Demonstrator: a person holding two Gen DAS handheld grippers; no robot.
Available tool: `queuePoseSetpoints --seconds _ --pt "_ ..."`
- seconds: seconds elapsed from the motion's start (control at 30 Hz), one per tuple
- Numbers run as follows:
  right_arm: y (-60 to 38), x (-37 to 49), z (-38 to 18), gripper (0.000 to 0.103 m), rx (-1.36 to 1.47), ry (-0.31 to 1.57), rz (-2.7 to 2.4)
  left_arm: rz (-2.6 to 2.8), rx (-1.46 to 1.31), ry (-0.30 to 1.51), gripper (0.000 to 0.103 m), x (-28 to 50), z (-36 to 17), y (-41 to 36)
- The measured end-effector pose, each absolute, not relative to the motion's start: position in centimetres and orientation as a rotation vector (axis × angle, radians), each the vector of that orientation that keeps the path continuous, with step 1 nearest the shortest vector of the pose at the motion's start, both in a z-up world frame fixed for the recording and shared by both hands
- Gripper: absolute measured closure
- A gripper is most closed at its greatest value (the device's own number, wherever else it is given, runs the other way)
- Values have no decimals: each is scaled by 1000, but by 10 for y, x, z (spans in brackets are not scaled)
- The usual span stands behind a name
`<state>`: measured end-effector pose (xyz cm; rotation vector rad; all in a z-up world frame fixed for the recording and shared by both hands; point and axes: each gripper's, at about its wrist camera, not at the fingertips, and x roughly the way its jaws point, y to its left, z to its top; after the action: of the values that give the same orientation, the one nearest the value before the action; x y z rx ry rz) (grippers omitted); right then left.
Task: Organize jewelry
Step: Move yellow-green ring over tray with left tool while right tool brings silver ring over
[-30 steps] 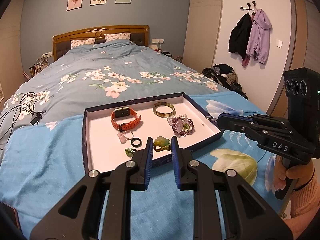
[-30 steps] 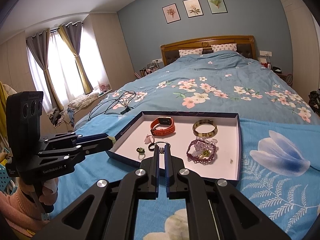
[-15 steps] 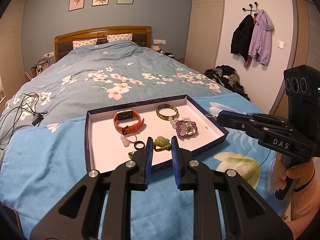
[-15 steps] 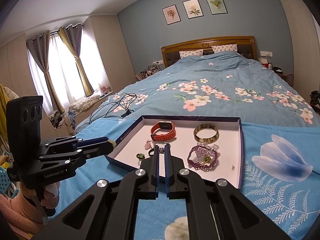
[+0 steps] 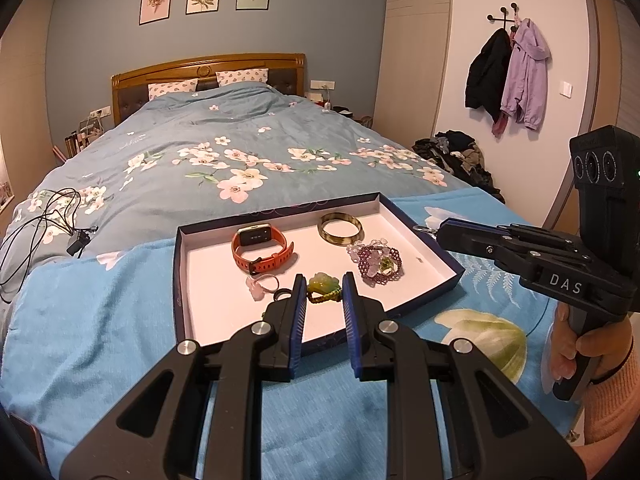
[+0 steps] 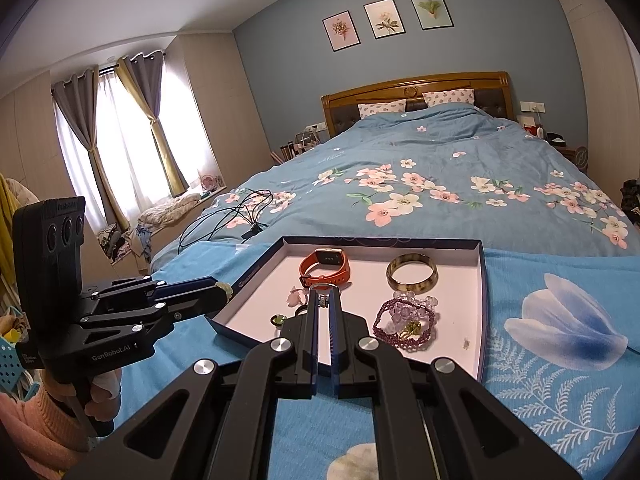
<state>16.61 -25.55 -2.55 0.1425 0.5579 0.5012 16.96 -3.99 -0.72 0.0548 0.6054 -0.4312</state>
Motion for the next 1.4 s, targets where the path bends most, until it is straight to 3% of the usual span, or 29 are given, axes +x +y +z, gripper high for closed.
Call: queuePoseSetpoints --seconds 1.4 --pt "-257 179 -27 100 164 567 504 -393 65 602 84 191 -9 -41"
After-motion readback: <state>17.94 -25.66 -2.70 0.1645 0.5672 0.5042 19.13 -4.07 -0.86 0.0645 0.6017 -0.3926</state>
